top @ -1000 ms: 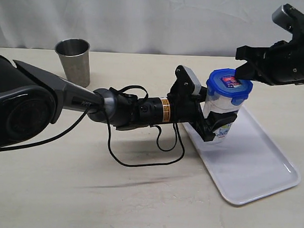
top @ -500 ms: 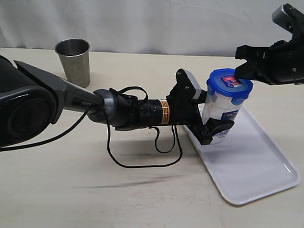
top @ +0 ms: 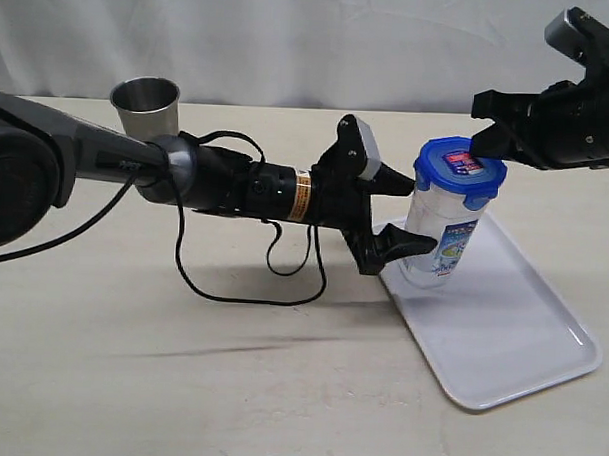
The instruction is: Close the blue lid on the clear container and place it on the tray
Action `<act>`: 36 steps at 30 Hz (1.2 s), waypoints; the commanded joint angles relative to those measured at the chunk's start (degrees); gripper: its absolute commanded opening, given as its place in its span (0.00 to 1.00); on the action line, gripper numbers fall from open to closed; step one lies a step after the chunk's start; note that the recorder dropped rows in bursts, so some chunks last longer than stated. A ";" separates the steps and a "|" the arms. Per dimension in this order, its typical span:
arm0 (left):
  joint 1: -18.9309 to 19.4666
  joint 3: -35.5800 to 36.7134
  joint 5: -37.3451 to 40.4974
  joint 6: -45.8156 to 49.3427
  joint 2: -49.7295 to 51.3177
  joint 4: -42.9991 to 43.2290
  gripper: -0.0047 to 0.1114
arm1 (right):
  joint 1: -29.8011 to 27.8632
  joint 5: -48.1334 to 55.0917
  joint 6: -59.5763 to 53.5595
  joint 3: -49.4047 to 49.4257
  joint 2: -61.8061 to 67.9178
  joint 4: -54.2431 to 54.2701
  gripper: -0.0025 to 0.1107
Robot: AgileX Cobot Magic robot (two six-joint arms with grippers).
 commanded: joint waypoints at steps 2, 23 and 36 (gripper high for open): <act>3.17 0.18 0.14 -12.56 -2.81 9.16 0.72 | 0.19 1.25 0.08 0.99 1.53 -3.48 0.06; 11.09 0.88 -3.98 -52.43 -14.10 27.67 0.04 | 0.19 10.11 -3.20 -4.86 -12.43 0.16 0.06; 11.61 18.87 27.94 -53.45 -33.39 27.67 0.04 | 0.32 4.10 -6.01 0.60 -38.70 1.04 0.06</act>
